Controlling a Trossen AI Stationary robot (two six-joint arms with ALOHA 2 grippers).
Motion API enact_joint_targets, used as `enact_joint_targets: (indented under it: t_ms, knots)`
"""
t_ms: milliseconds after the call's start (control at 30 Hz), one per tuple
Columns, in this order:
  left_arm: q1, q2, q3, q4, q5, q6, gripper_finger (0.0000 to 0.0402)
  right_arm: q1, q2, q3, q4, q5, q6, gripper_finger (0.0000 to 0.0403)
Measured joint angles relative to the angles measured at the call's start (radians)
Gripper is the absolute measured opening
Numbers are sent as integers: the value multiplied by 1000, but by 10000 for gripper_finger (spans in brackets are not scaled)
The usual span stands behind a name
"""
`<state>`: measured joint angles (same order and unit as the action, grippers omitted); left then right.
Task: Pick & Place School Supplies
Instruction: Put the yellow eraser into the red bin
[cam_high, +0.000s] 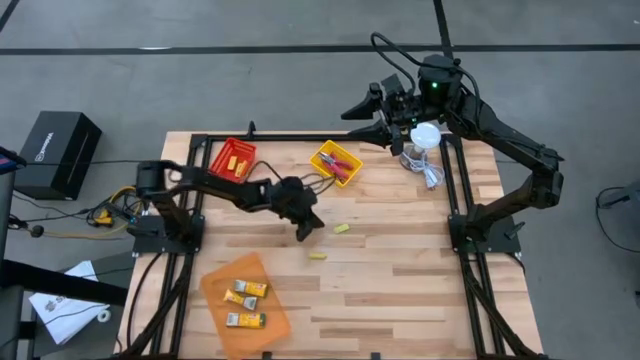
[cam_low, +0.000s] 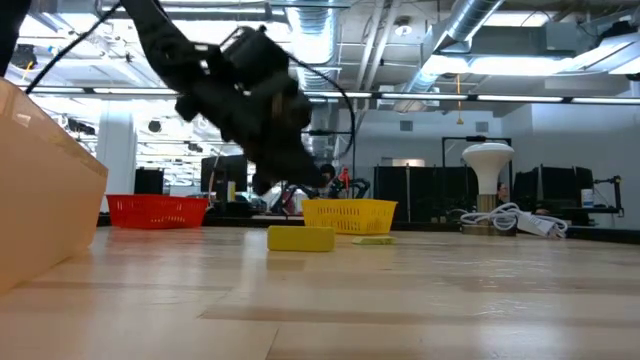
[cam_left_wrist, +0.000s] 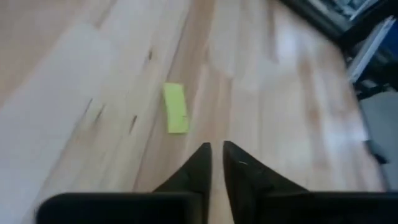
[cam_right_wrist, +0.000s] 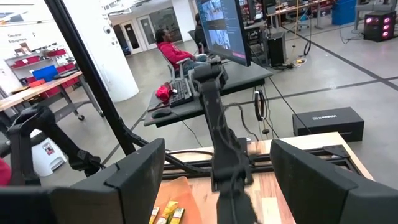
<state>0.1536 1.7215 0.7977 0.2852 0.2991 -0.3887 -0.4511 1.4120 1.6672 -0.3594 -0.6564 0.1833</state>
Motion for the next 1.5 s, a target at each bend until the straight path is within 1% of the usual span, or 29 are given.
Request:
enact_joint_targets:
  t_ms: [100,200,267,400,467,533,600,667,767,867,1033,1233,1367,1500]
  knots:
    - [-5,-81,-1,-22,15,-1,72,0,0,0,0,-1,0,281]
    - [-40,-142,0,-47,17,15,126,0,0,0,0,-2,-4,281]
    - [-77,-163,1,-89,-18,17,167,0,0,0,0,-3,-6,281]
    - [-163,-164,-1,-193,-81,50,236,0,0,0,1,-24,-6,281]
    - [-203,-146,-1,-208,-109,54,261,0,0,0,1,-25,-7,281]
    - [-234,-137,-2,-227,-136,56,277,0,0,0,1,-26,-7,281]
    - [-257,-133,3,-220,-170,67,285,0,0,0,1,-26,-7,281]
    - [-273,-131,10,-220,-182,70,286,0,0,0,1,-26,-7,281]
    - [-292,-131,18,-217,-212,87,280,0,0,0,1,-26,-7,281]
    - [-300,-123,18,-254,-251,97,273,0,0,0,1,-26,-7,281]
    - [-298,-53,28,-272,-242,93,269,0,0,0,1,-26,-7,281]
    - [-297,36,113,-267,-240,108,270,9,0,0,1,-26,-7,281]
    - [-297,91,143,-271,-235,120,269,13,0,0,0,-26,-1,281]
    - [-297,108,144,-270,-223,120,270,12,0,0,-3,-26,0,281]
